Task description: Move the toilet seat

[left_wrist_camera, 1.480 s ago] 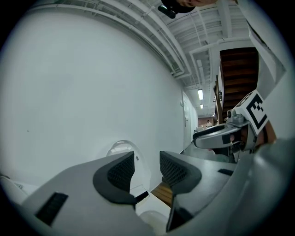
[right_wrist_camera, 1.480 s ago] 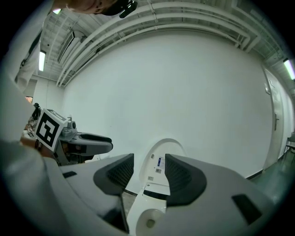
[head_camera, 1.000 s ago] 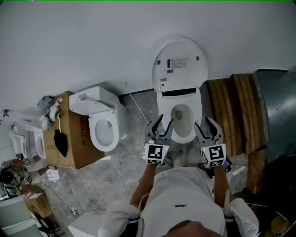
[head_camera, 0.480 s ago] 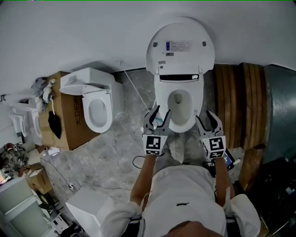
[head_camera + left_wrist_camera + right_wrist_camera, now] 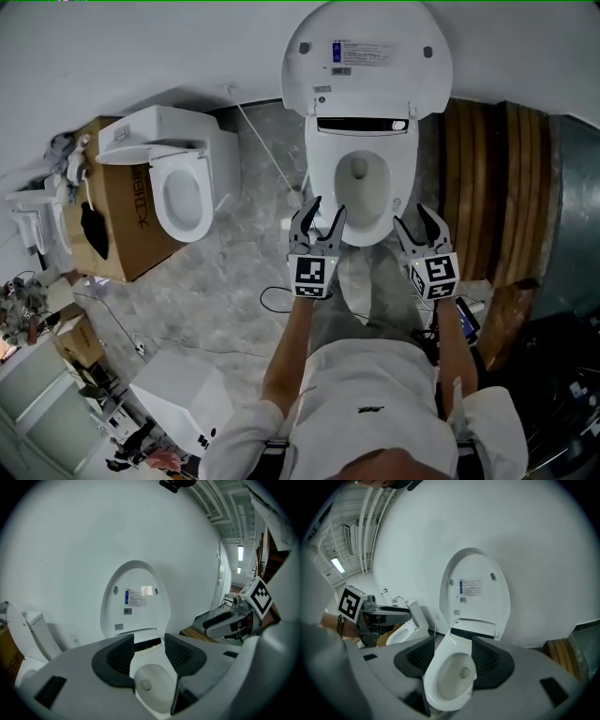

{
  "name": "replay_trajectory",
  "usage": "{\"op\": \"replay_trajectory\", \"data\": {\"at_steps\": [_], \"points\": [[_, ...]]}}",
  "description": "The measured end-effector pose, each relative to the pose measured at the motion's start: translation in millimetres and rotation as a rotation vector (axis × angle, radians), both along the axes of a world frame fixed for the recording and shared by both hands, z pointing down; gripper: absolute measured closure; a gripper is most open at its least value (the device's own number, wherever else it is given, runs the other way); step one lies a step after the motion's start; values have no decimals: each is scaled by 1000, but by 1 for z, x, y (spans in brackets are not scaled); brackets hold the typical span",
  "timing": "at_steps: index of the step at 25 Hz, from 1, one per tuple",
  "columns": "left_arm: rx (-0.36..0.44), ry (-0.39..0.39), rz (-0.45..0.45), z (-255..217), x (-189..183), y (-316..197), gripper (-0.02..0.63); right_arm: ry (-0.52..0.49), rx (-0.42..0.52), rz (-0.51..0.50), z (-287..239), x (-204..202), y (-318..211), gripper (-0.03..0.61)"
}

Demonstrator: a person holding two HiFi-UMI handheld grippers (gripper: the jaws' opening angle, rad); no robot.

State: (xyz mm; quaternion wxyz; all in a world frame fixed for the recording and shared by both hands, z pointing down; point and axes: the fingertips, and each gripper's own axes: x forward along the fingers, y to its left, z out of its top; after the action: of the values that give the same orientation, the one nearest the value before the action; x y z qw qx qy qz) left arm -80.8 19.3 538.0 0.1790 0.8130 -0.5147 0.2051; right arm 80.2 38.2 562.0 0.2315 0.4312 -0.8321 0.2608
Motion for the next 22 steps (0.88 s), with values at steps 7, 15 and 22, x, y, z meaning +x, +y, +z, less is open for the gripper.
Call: {"op": "replay_trajectory", "data": {"at_steps": [7,15,22], "points": [[-60,-1,-10,54,-1,10,399,13,-81,46,58,13,11,331],[-130,5,-26,110,-7,24,388,25,-170,117,118,23,34,330],[-198,4,-22,163,-5,38,378,21,-218,171,170,26,57,314]]}}
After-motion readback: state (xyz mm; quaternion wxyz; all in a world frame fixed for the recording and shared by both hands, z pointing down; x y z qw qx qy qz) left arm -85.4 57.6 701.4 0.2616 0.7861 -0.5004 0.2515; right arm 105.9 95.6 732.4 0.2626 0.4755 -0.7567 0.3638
